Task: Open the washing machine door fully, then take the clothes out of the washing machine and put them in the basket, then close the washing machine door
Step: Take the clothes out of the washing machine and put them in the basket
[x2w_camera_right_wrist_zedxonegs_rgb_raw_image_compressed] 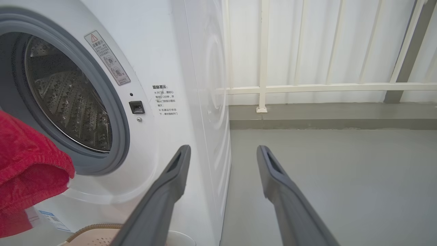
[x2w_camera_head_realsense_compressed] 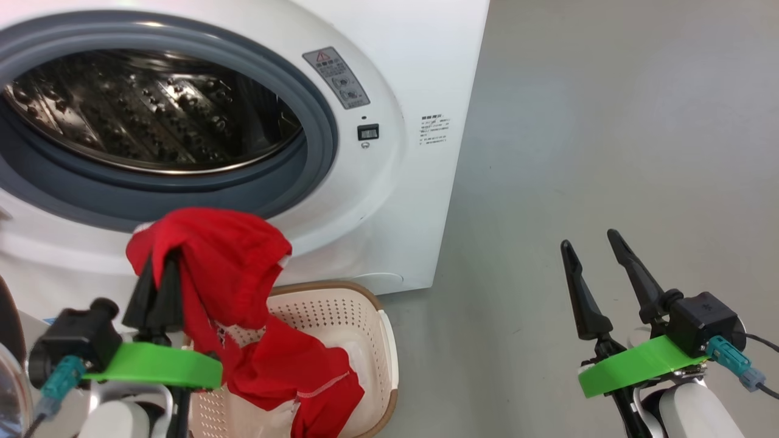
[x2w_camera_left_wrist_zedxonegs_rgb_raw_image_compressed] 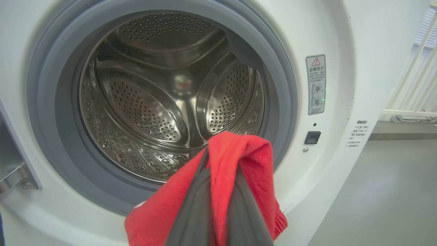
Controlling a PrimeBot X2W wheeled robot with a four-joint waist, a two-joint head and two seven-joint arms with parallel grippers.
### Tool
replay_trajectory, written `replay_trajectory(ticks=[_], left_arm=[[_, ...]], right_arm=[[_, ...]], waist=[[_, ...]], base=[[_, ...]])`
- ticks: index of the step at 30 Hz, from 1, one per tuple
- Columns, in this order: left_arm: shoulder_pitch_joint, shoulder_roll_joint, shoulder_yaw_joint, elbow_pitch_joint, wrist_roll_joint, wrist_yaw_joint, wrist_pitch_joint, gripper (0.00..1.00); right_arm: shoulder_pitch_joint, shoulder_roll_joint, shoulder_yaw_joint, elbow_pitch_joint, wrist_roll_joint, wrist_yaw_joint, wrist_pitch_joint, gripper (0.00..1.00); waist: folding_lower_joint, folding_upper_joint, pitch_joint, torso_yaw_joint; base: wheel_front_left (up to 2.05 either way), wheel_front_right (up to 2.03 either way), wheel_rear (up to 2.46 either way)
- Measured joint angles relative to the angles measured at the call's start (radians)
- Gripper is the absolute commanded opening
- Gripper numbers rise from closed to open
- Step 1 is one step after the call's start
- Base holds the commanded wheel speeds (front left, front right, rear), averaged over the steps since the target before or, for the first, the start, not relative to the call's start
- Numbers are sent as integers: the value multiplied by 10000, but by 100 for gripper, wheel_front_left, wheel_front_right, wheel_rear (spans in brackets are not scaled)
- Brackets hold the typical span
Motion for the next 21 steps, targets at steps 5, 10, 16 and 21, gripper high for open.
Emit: replay_trajectory(ticks=[5,10,16,21], left_arm=[[348,-58,-226,-134,-81,0,167,0],[445,-207,-428,140,-100,-2,236,0],[384,-420,-606,1177,-359,-167,232,0],[-126,-581,-685,2493,-545,-332,142,0]], right_arm=[[138,2,0,-8,2,0,0,100],[137,2,36,-33,4,0,0,100],[123,2,61,-36,4,0,0,100],[102,2,161,-31,6,0,0,100]], waist=[[0,0,-92,19],[0,0,31,9],[0,0,283,-47],[0,0,570,-96]], base=[[0,0,0],[0,0,0],[0,0,0],[0,0,0]])
